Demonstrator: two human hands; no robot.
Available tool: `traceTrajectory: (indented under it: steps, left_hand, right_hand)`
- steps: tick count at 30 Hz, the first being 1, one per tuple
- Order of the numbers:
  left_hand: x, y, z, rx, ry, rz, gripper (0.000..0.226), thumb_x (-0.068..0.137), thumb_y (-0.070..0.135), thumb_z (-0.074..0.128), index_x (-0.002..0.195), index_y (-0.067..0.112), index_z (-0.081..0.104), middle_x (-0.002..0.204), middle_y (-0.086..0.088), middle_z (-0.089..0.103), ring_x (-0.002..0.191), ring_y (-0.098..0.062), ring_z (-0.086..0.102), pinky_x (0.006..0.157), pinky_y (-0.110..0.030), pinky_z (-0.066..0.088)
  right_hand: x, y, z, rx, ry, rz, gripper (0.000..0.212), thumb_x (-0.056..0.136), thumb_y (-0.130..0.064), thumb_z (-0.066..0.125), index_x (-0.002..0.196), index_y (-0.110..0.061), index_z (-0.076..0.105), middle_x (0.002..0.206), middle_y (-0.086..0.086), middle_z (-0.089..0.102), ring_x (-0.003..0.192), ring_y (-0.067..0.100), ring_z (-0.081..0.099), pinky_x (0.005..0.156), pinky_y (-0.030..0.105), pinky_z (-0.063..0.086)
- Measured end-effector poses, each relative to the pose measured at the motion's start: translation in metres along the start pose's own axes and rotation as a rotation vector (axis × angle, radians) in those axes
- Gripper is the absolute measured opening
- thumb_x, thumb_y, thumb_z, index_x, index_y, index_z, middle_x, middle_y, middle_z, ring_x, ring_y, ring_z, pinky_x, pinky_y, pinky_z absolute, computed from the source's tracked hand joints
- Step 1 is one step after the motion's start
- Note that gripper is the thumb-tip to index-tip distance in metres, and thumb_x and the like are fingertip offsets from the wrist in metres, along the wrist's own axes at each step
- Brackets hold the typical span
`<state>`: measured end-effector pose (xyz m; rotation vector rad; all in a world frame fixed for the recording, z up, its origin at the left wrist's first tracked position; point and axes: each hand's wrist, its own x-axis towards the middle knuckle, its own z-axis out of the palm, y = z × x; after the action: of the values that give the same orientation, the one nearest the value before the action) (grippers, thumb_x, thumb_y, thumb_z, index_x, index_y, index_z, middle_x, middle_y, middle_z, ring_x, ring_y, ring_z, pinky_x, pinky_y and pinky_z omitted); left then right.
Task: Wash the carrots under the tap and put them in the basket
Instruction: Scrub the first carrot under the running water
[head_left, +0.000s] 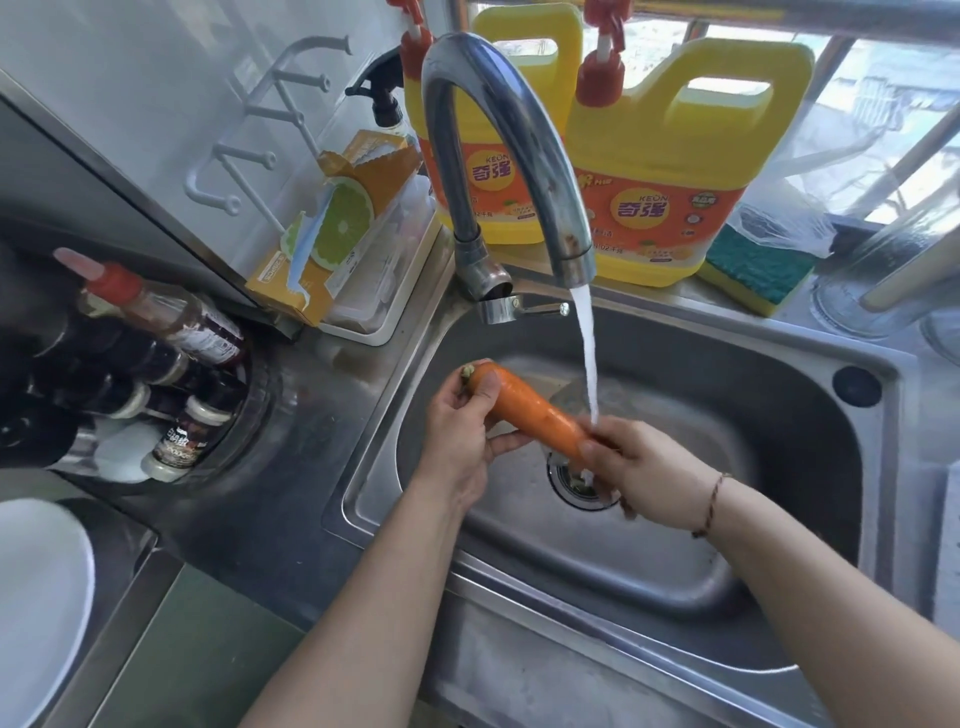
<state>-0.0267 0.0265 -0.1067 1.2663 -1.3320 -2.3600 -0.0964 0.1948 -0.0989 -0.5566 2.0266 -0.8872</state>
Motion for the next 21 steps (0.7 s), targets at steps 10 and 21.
traceTrajectory:
  steps: [10, 21]
  left_hand:
    - [-0.013, -0.011, 0.014, 0.084, -0.103, -0.028, 0.016, 0.1, 0.016, 0.056, 0.116, 0.017, 0.058, 0.117, -0.008, 0.062, 0.095, -0.021, 0.068, 0.063, -0.04, 0.062]
    - [0.011, 0.003, 0.018, 0.057, -0.064, -0.001, 0.014, 0.101, 0.021, 0.055, 0.113, 0.015, 0.057, 0.117, -0.015, 0.06, 0.093, -0.022, 0.066, 0.059, -0.04, 0.06]
  right_hand:
    - [0.005, -0.007, 0.016, 0.205, 0.268, 0.205, 0.049, 0.094, -0.061, 0.046, 0.082, -0.016, 0.063, 0.06, 0.013, 0.07, 0.043, 0.027, 0.063, 0.042, 0.029, 0.047]
    - [0.017, -0.01, 0.003, 0.119, 0.11, 0.02, 0.022, 0.102, -0.035, 0.046, 0.093, -0.02, 0.06, 0.068, -0.003, 0.058, 0.06, 0.015, 0.054, 0.059, 0.034, 0.049]
